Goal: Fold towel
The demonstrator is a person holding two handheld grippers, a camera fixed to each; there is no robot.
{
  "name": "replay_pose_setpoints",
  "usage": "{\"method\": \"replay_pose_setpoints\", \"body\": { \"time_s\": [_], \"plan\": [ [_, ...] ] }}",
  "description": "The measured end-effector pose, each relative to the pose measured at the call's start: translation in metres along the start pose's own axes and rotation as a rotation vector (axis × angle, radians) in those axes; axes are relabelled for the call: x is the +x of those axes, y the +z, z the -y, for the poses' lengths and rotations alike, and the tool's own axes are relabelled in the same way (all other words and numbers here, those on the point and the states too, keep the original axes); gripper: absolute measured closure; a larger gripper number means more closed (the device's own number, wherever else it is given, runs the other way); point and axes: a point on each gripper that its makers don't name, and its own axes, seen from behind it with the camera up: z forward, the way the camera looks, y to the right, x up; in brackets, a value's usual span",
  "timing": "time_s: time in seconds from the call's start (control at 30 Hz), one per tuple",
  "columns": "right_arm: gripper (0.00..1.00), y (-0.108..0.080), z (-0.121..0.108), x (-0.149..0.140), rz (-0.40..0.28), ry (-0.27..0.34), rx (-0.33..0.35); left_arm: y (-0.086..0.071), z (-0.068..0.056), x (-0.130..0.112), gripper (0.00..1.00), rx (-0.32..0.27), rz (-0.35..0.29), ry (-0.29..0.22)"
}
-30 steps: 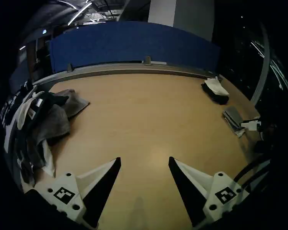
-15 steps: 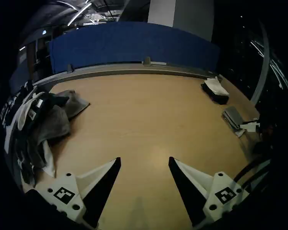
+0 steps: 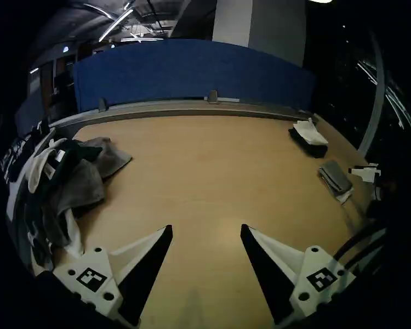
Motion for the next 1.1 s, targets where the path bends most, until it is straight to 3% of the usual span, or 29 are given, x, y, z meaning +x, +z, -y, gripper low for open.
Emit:
{"method": "replay_pose_setpoints", "body": {
  "time_s": [0.1,0.3,0.4,0.53,0.6,0.73,0.9,1.1],
  "plan": [
    [0.0,-0.006,0.011,0.014,-0.057,0.003,0.019,0.0,0.001,0.006,0.08,0.001,-0.023,0.0],
    [0.0,-0.031,0.033,0.065,-0.277,0.039,0.052,-0.006,0.007,0.036,0.08,0.013,-0.137,-0.034],
    [0.0,-0.049,0.04,0.091,-0.398,0.045,0.052,-0.015,0.016,0.059,0.08,0.035,-0.231,-0.058],
    [0.0,-0.069,0.046,0.116,-0.509,0.031,0.035,-0.039,0.031,0.099,0.08,0.081,-0.397,-0.06],
    [0.0,-0.077,0.048,0.123,-0.538,0.027,0.024,-0.054,0.036,0.117,0.08,0.104,-0.481,-0.049],
    [0.0,-0.085,0.055,0.131,-0.567,0.031,0.017,-0.071,0.036,0.135,0.08,0.128,-0.567,-0.025],
    [0.0,-0.089,0.061,0.136,-0.59,0.053,0.015,-0.081,0.04,0.143,0.08,0.154,-0.623,-0.019],
    [0.0,-0.087,0.07,0.13,-0.591,0.064,0.011,-0.081,0.043,0.137,0.08,0.16,-0.633,-0.029]
  ]
}}
